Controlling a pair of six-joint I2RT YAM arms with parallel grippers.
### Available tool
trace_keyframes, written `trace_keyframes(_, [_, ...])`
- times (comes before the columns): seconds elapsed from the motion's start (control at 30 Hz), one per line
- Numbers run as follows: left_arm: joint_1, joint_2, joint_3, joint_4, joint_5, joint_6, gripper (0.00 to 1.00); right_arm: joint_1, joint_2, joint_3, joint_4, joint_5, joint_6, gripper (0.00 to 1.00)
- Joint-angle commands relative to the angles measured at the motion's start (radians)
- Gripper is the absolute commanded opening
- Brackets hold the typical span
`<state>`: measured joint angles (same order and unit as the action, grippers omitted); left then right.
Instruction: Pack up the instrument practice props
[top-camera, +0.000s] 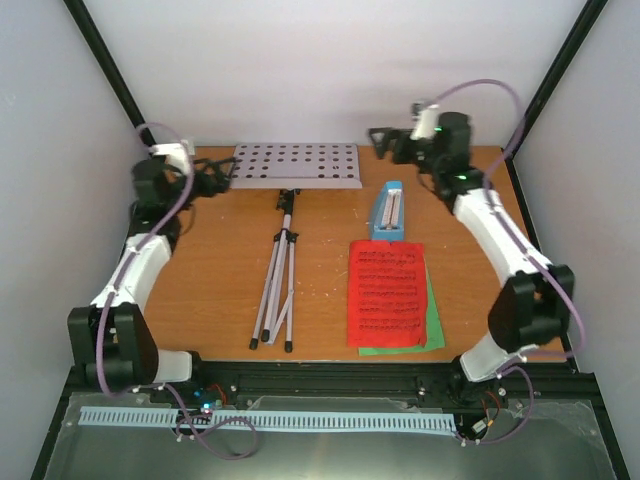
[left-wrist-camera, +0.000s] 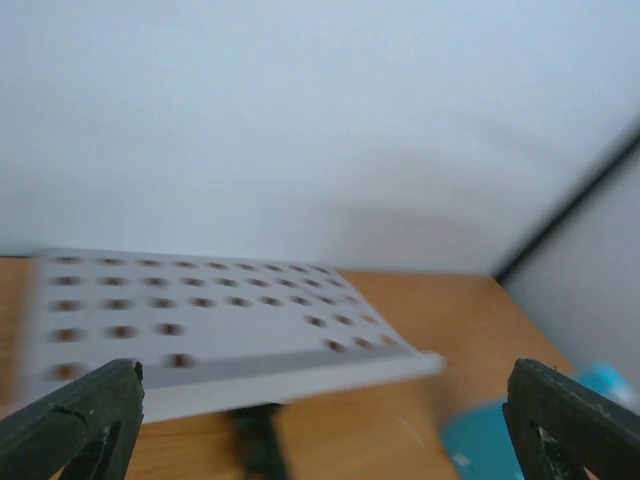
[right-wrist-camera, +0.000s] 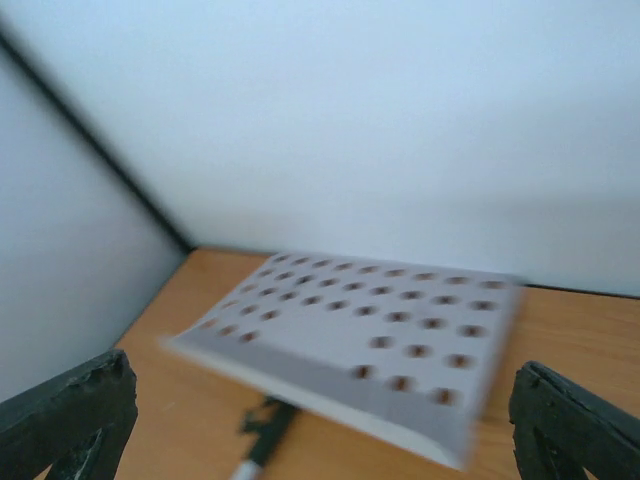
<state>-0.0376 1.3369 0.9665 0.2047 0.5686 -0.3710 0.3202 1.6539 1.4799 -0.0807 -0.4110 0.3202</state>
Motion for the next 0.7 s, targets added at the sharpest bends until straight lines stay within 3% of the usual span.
trace_keyframes(0.0, [0.281, -0.034, -0.011, 0.008, 0.123, -0.08, 0.99, -0.181, -0.157, -0.126, -0.066, 0.093, -0.003, 1.0])
trace_keyframes(0.07, [0.406, -0.057, -0.068, 0.062, 0.152, -0.118, 0.99, -0.278, -0.229, -0.212, -0.058, 0.16, -0.006, 1.0])
trace_keyframes(0.13, [0.505, -0.082, -0.131, 0.127, 0.121, -0.138, 0.99, -0.347, -0.307, -0.309, -0.019, 0.323, -0.01, 1.0])
trace_keyframes(0.27, [0.574, -0.135, -0.335, 0.353, -0.022, -0.083, 0.99, -0.36, -0.454, -0.6, 0.278, 0.584, -0.142, 1.0])
trace_keyframes(0.43, [0.556, -0.122, -0.532, 0.556, -0.153, 0.071, 1.0, -0.359, -0.479, -0.887, 0.636, 0.548, -0.257, 1.0])
trace_keyframes(0.67, [0.508, -0.072, -0.627, 0.683, -0.201, 0.129, 0.99, -0.358, -0.385, -1.073, 0.869, 0.503, -0.286, 1.0])
